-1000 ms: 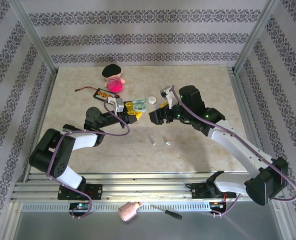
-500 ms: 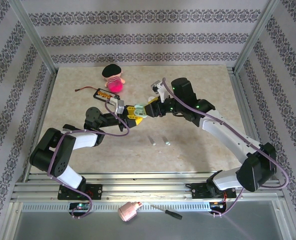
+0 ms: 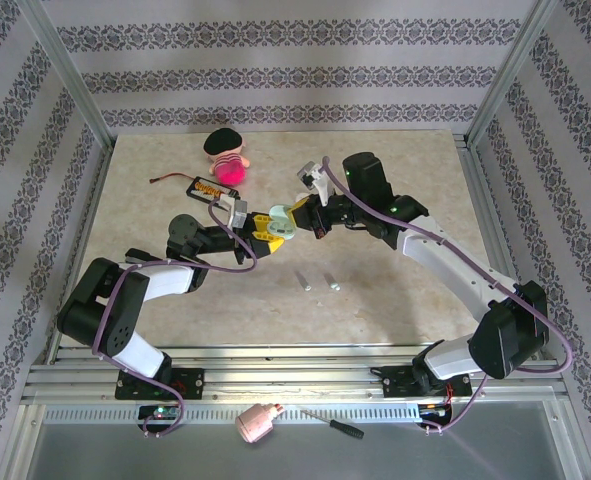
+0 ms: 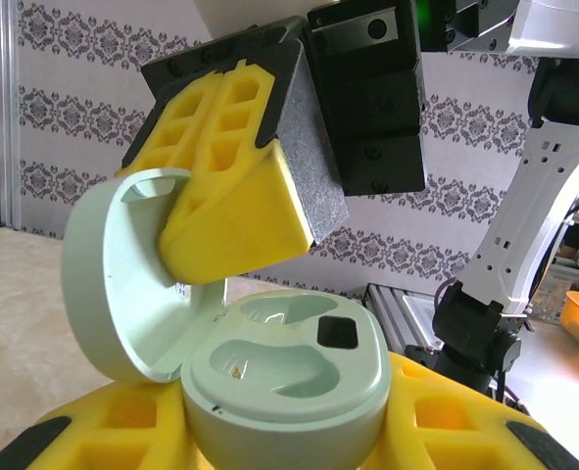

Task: Insert the wireless bluetooth earbuds into the charging case

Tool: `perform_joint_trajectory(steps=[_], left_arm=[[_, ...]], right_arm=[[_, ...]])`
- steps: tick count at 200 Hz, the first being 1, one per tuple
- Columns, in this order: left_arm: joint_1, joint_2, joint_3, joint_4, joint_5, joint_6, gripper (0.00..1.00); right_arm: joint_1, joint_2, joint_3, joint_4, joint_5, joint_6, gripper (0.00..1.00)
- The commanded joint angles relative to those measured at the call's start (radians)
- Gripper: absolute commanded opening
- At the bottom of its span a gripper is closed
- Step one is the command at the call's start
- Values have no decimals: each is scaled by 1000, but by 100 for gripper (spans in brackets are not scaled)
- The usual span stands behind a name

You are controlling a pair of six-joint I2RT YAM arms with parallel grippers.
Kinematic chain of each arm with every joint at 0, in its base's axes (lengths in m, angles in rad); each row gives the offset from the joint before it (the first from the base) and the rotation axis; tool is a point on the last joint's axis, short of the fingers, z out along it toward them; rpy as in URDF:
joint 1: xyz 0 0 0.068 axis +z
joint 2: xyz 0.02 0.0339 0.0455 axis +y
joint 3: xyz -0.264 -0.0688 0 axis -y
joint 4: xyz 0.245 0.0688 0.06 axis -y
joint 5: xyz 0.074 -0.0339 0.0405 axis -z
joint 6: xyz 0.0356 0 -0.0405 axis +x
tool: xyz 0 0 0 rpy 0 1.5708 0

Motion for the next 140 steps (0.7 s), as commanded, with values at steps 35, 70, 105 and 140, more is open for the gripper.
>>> perform_joint_trajectory(steps=[35,70,105,140], left_arm=[[8,-21,26,49,-9,-14,46],[8,-16,27,49,-11,-13,54],[8,-16,30,49,-15,-19,60],[7,-15,35,49,-19,-39,59]], right_arm=[[57,-49,-11,53,126,-86,0],[65,-69,-43,98,191,-86,0],[73,-85,-60,114,207,-97,0],[81,-94,-71,120,226,-114,0]])
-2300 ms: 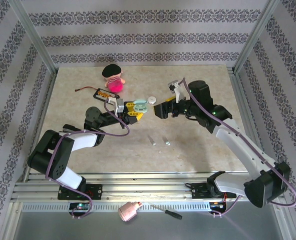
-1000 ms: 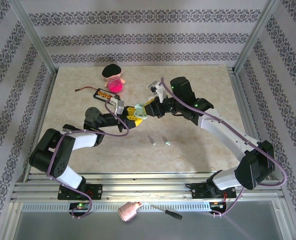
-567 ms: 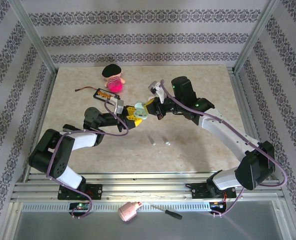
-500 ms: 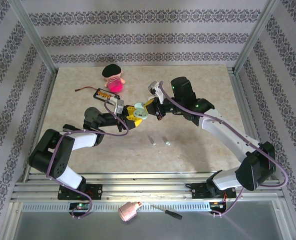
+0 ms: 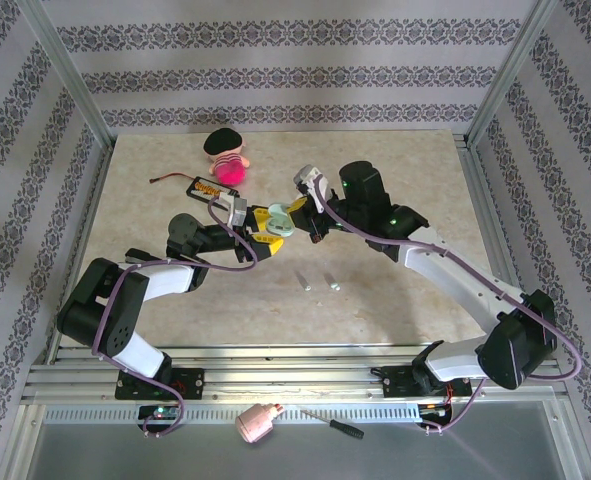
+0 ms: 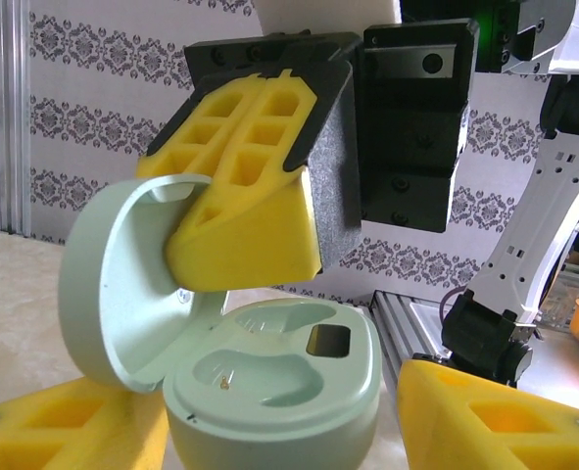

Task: Insert the wireless bluetooth earbuds into the charging case

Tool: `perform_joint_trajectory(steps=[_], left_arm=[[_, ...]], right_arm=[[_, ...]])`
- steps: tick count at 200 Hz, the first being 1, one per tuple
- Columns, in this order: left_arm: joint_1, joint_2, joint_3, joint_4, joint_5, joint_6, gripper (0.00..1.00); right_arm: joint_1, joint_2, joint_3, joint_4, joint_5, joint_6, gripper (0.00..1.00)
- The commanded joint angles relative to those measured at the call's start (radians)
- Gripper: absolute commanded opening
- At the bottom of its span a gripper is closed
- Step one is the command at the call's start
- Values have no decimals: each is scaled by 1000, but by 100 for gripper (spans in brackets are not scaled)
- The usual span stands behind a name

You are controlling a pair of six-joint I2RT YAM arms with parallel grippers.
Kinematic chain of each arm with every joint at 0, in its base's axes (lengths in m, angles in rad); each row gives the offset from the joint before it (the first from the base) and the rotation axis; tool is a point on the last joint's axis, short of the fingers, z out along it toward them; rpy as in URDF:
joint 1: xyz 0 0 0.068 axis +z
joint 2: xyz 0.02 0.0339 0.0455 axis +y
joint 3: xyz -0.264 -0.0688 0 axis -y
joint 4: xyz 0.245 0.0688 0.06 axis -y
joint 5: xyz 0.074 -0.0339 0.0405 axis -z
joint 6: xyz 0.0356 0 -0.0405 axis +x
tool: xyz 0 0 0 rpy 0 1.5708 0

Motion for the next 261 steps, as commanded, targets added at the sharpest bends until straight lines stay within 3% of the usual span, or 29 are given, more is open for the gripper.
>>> perform_joint_trajectory(steps=[1,93,149,210,261], left_arm=[[8,-14,27,49,0,-31,59],[8,-2,35,49,-7,-46,36],[7,3,30,49,-11,-15,29],[11,5,5,48,-45,76,25],[35,21,-5,49,-72,103,26]], right_arm=[[15,-30,-11,43,25,-33,0],[22,-22,-11,37,31,-48,0],[25,-32,-12,28,33,-54,0],[21,-92,-42,43,12,-17,49],[20,-258,-168,71,35,63,67]])
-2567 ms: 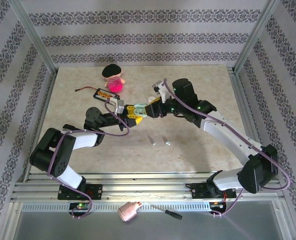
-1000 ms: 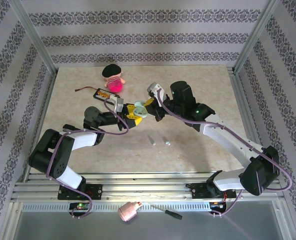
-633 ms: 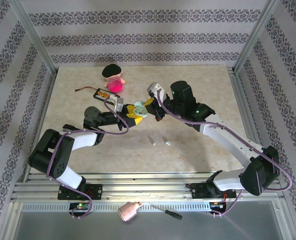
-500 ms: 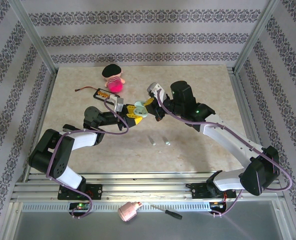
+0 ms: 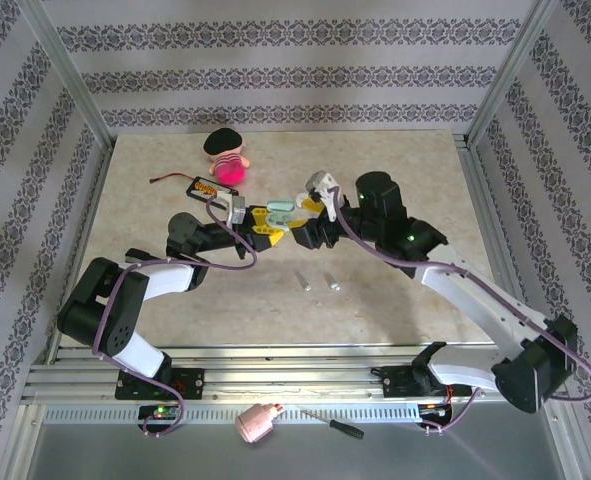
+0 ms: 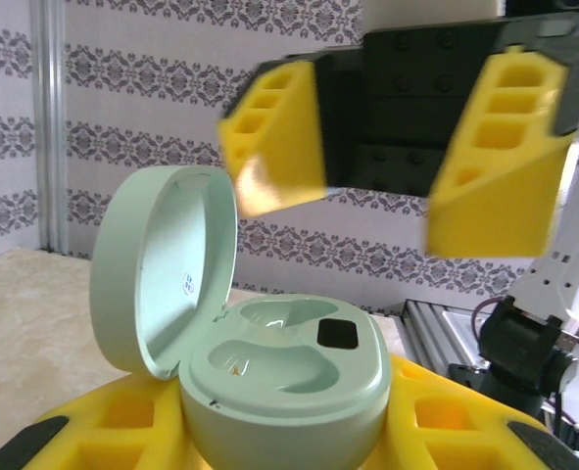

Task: Insert the wireless bluetooth earbuds into the charging case

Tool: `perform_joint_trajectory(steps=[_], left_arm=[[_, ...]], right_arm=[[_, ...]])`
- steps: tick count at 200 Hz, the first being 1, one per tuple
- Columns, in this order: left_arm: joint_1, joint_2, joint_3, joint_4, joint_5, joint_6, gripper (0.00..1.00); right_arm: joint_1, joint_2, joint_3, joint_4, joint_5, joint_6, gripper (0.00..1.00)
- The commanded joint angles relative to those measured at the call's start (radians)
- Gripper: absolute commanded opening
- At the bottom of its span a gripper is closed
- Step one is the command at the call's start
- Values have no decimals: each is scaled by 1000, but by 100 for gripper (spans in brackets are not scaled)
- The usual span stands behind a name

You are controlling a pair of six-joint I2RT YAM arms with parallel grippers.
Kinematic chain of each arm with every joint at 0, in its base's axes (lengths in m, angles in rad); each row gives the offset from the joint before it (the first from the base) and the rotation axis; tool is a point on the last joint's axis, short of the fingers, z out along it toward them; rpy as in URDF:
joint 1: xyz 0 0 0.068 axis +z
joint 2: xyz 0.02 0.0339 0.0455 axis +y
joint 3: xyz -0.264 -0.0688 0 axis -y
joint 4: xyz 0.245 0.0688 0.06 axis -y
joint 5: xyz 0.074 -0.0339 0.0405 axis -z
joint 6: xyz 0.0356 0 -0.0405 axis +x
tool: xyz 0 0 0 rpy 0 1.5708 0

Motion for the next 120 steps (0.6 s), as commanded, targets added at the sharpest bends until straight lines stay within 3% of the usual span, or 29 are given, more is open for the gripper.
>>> perform_joint_trajectory(steps=[1,65,87,120], left_arm=[[28,16,-13,49,-16,39,26],[60,11,-20,48,-21,41,26],[68,6,-24,48,-19,43,26],[70,1,-19,47,-14,39,26]], right_arm=[[8,-98,-72,44,17,57,67],[-56,-289,-306,-23,213,306,67],[-87,-287,-344,-94,223,387,67],[-146,-204,-366,-140,115,427,67]])
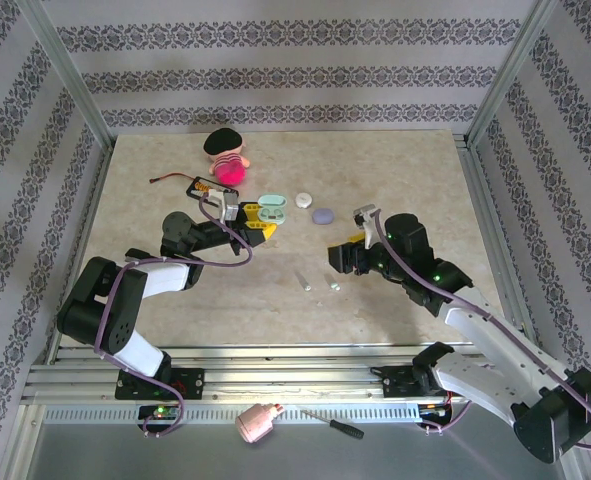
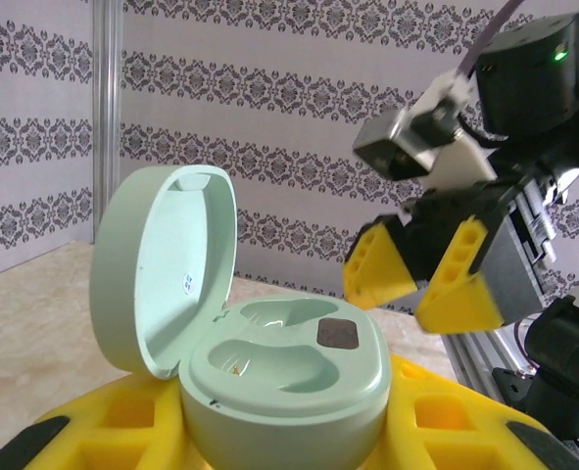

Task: Insert the wireless bluetooth earbuds into the charging case

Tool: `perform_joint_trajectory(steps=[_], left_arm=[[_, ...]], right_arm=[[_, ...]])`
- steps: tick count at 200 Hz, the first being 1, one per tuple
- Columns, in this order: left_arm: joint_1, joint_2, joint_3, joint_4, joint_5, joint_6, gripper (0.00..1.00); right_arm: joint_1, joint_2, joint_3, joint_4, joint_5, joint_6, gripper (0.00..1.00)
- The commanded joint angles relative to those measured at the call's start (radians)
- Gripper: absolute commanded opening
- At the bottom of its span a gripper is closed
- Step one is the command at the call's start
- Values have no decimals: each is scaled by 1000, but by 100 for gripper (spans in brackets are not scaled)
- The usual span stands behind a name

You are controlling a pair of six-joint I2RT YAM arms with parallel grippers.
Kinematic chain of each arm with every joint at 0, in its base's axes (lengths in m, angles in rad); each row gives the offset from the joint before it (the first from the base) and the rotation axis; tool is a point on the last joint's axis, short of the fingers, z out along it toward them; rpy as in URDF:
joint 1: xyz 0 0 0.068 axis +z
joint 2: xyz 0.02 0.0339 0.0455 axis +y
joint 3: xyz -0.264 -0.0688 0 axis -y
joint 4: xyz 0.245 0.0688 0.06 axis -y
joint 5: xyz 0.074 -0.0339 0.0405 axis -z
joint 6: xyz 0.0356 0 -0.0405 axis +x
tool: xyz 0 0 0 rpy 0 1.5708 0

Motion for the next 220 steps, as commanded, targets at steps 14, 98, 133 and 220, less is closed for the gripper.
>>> perform_joint_trajectory(steps=[14,98,133,220], left_arm=[[15,-6,-4,48,7,13,26],[18,-20,-17,47,9,11,25],[18,-19,-17,48,11,9,25],[18,-32,-23,48,11,9,25]], right_arm=[[-56,125,-21,-41,-101,78,66],[-55,485,-18,66,-179,5,66],[-53,556,-30,122,-214,6,66],[-53,597,-61,126,-232,-8,61]])
